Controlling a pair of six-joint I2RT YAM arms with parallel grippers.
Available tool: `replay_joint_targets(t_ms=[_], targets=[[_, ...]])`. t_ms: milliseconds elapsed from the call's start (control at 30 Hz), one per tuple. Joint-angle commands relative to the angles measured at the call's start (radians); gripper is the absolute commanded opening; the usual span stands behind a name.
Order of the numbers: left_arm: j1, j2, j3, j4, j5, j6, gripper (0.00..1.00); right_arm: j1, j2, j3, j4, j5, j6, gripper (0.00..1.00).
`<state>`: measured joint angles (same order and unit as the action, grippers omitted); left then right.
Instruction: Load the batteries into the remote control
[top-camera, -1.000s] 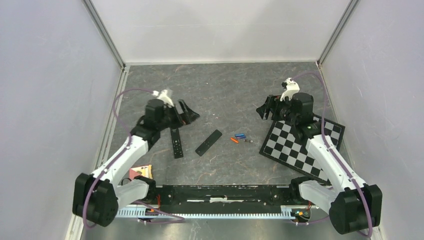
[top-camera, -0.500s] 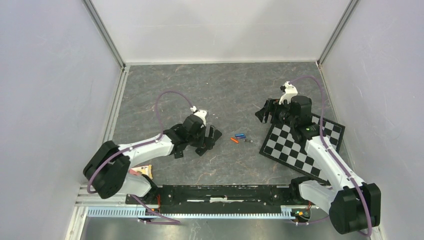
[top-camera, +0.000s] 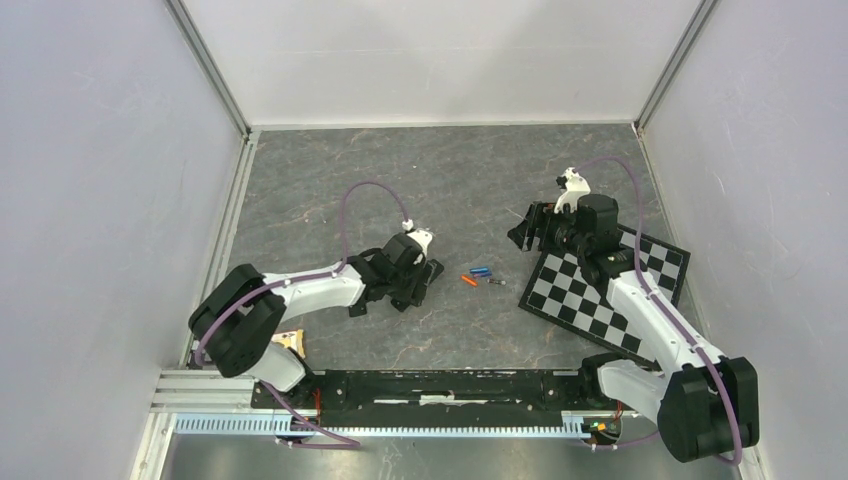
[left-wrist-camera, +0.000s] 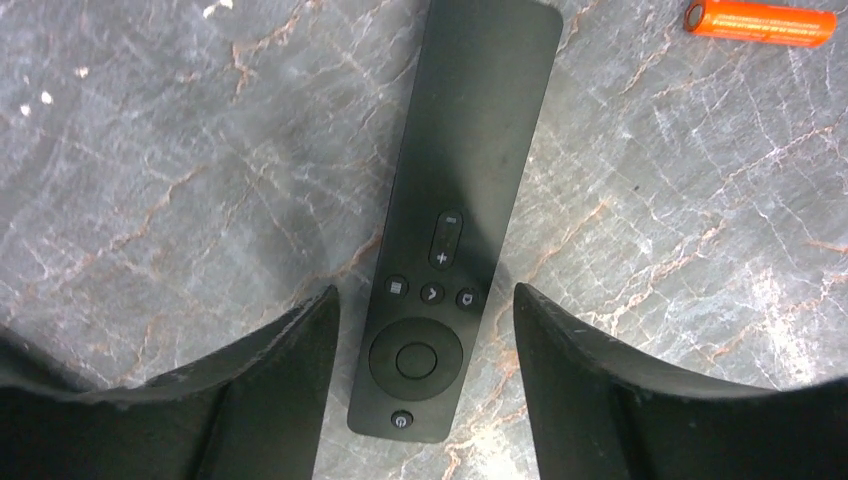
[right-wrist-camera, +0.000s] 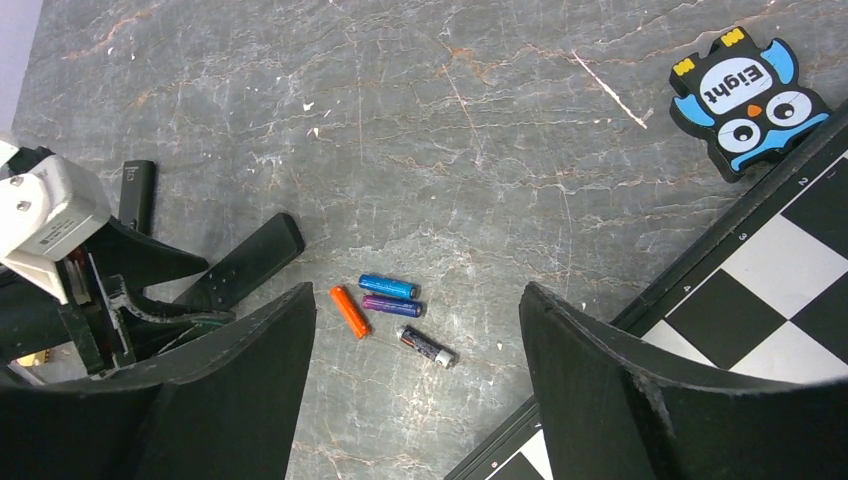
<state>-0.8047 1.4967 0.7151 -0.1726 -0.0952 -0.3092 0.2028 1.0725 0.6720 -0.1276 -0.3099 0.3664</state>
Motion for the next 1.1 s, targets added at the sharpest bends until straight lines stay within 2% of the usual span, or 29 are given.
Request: replay_joint_targets(t_ms=[0, 133, 267, 367, 433, 600, 800, 1067], targets=[[-0.017, 0.072, 0.047, -0.036, 0.013, 0.088, 0.65, 0.003, -0.001, -0.002, 0.035, -0.013, -0.001, 0.79], [-0.041, 0.123, 0.104, -0.094, -0.029, 0.093, 0.59, 0.005, 0.001, -0.005, 0.029, -0.011, -0.006, 0.78], [-0.068, 0.141, 0.108, -0.088, -0.082, 0.091, 0.48, 0.009, 0.009, -0.006, 0.02, -0.012, -0.002, 0.76], [-0.09, 0.152, 0.114, -0.081, -0.107, 0.106, 0.35, 0.017, 0.014, -0.02, 0.033, -0.012, 0.004, 0.76], [-0.107, 0.157, 0.125, -0.084, -0.124, 0.111, 0.32, 0.029, 0.024, -0.036, 0.054, -0.017, 0.016, 0.76], [-0.114, 0.084, 0.098, -0.037, -0.095, 0.102, 0.29, 0.127, 0.099, -0.045, 0.119, -0.072, 0.079, 0.72], [-0.114, -0.019, 0.057, 0.045, -0.047, 0.108, 0.28, 0.27, 0.23, -0.047, 0.275, -0.152, 0.228, 0.7], [-0.113, -0.107, -0.003, 0.137, -0.011, 0.113, 0.27, 0.316, 0.343, -0.069, 0.455, -0.198, 0.418, 0.71]])
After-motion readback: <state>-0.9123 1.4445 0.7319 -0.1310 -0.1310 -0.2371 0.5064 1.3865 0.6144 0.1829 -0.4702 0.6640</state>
